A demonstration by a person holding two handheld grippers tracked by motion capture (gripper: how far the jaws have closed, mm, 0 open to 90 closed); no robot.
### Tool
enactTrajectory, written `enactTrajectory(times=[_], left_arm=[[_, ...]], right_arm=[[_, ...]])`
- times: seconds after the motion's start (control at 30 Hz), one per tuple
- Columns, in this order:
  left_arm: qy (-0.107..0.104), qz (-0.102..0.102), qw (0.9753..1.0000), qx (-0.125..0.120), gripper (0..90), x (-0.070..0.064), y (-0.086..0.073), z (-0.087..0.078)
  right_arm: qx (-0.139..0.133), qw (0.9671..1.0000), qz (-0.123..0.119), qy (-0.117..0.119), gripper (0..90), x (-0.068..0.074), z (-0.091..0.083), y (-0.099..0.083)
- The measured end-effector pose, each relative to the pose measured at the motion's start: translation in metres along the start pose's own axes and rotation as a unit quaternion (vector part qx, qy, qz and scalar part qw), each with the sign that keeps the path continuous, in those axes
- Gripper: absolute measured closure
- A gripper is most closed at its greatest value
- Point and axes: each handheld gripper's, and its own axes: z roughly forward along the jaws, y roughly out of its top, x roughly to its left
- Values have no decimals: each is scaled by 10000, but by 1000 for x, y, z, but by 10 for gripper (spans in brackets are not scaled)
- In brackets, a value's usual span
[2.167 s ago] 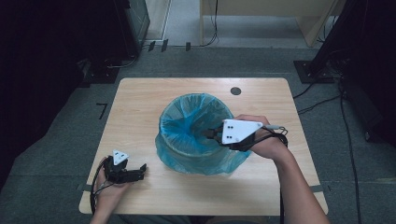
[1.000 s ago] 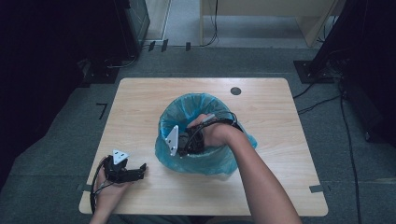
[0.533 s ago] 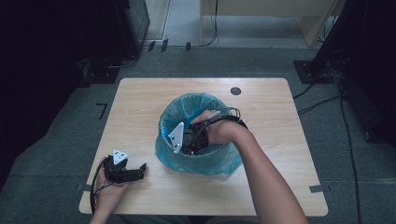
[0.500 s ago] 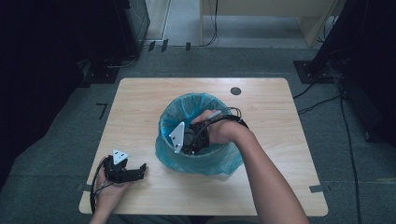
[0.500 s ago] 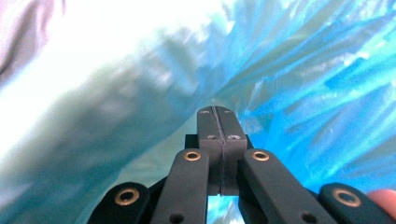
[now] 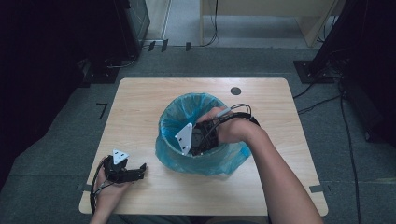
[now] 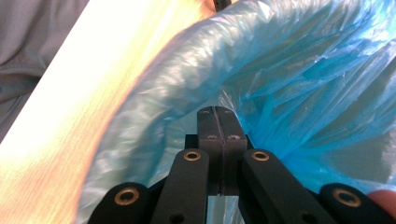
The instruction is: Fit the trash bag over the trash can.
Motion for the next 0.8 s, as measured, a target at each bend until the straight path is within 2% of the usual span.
enactTrajectory(times=[0.13, 0.37, 0.8], left_arm=[[0, -1, 10000, 1, 0, 0, 0, 0], [0, 0, 10000, 1, 0, 0, 0, 0], [0, 1, 10000, 0, 0, 0, 0, 0]], right_arm=[[-66, 10000, 31, -56, 900, 4, -9, -1], [-334, 9992, 110, -186, 900, 8, -27, -5], [-598, 9971, 298, -356, 900, 17, -55, -14]])
